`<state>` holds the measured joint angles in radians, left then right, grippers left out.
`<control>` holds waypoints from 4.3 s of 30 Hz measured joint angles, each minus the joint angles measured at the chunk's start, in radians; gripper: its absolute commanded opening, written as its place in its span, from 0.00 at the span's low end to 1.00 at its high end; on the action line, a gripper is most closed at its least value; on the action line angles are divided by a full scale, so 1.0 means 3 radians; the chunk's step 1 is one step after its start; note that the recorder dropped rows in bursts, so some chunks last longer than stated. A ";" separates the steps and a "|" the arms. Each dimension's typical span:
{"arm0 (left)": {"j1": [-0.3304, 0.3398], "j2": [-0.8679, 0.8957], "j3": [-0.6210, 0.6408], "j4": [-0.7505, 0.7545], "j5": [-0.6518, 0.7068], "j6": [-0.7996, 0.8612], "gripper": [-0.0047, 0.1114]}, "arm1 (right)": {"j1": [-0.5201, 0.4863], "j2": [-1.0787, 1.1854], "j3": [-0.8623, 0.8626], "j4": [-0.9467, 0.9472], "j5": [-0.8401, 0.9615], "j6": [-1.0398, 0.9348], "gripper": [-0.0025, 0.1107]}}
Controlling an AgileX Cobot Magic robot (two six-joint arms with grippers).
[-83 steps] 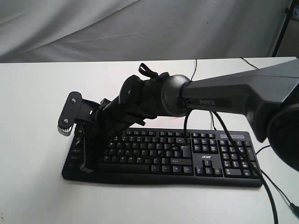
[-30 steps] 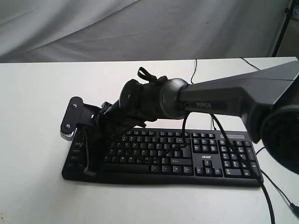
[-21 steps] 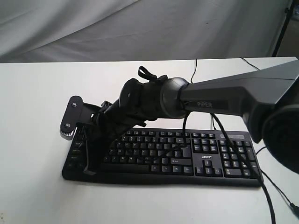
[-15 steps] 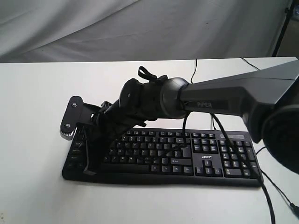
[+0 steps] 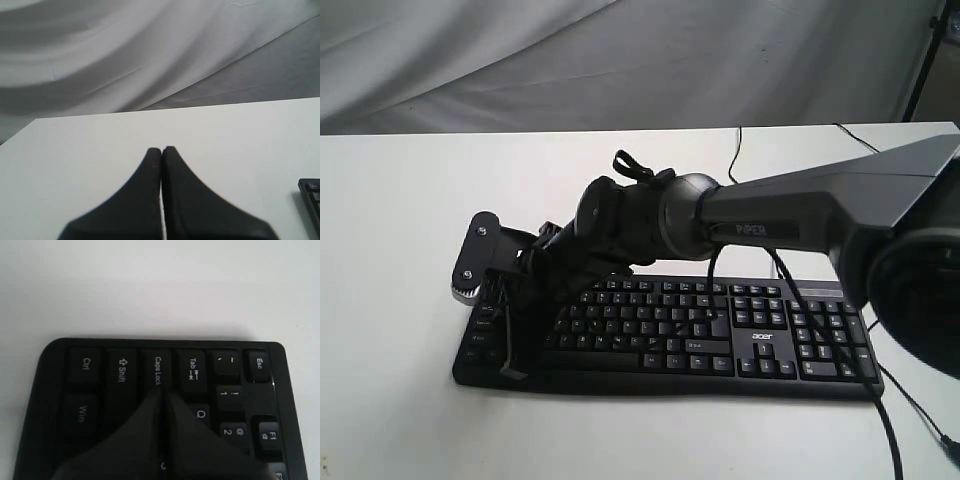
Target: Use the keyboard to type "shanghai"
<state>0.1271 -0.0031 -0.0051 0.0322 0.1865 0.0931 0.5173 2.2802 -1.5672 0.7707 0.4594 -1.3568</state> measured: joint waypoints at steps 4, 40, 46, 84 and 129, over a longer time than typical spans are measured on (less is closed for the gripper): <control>0.0000 0.0000 0.0000 0.0000 0.0000 0.0000 0.05 | 0.0000 0.0000 0.0000 0.0000 -0.0002 0.0000 0.02; 0.0000 0.0000 0.0000 0.0000 0.0000 0.0000 0.05 | -0.0522 -0.0882 0.1133 0.0367 0.0391 -0.0692 0.02; 0.0000 0.0000 0.0000 0.0000 0.0000 0.0000 0.05 | -0.0522 -0.0882 0.1263 0.0443 0.0248 -0.0701 0.02; 0.0000 0.0000 0.0000 0.0000 0.0000 0.0000 0.05 | -0.0522 -0.0719 0.1263 0.0515 0.0176 -0.0806 0.02; 0.0000 0.0000 0.0000 0.0000 0.0000 0.0000 0.05 | -0.0429 -0.0594 0.0818 0.0629 0.0148 -0.0638 0.02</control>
<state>0.1271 -0.0031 -0.0051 0.0322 0.1865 0.0931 0.3885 2.1020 -1.3217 0.9595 0.5038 -1.5481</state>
